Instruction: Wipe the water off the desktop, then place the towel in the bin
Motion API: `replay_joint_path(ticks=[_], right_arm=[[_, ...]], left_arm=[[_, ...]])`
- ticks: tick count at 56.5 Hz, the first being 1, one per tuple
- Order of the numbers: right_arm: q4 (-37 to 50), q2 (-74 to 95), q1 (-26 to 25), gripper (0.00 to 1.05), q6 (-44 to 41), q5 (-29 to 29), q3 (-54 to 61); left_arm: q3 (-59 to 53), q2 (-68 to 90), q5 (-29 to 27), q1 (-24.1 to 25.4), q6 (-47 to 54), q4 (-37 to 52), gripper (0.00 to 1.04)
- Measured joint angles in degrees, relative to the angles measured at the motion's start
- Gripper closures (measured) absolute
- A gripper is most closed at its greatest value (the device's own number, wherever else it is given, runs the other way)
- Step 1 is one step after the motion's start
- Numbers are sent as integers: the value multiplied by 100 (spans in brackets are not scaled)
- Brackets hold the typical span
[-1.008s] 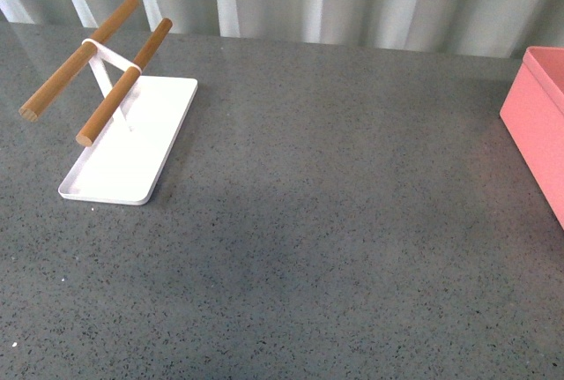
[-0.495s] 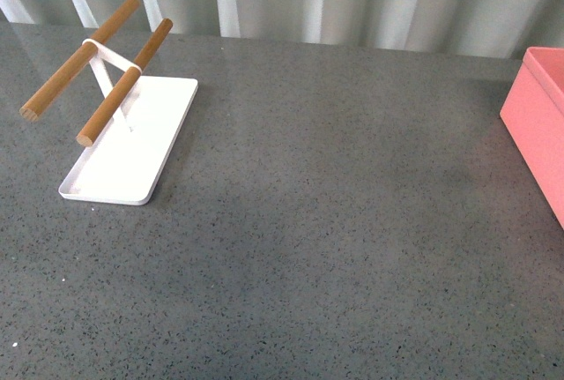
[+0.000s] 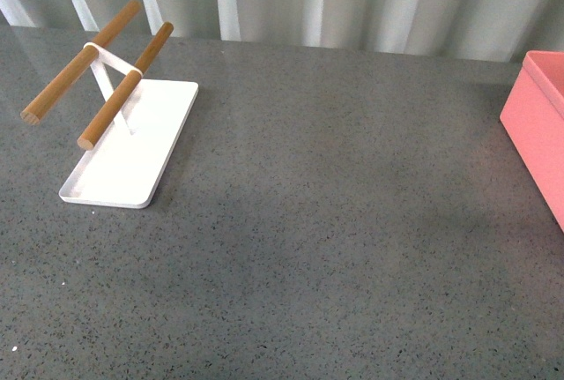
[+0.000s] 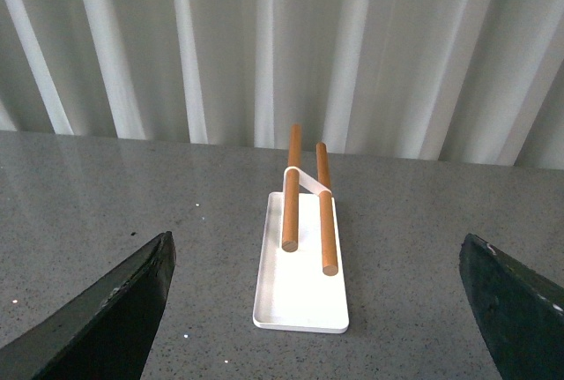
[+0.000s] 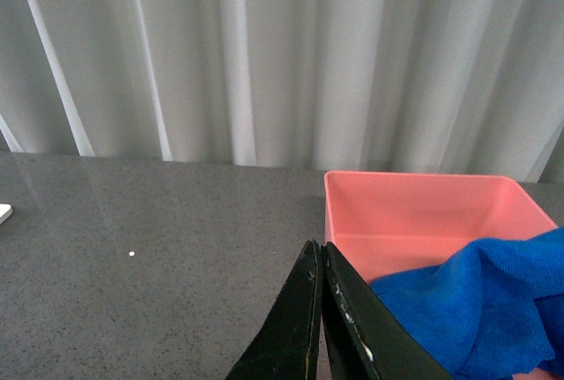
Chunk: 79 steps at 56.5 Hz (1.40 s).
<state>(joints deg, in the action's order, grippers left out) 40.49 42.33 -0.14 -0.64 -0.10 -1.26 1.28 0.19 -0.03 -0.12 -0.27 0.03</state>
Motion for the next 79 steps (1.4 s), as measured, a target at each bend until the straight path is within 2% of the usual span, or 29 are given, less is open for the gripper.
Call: replay_joint_path(ticks=[32,69,75,79], right_arm=[[-1827,-2017,4,101,7,4,15],[-3027,-3233,4,101,9,4,15],[-3963,-3963,4,101,11,4,15],[-4013,-4192,4,101,11,7,13]], left_arm=[[0,0,2,0,2,0,7],[0,0,0,0,2,0,7],[0,0,0,0,2,0,7],[0,2,-2,0,2,0,7]])
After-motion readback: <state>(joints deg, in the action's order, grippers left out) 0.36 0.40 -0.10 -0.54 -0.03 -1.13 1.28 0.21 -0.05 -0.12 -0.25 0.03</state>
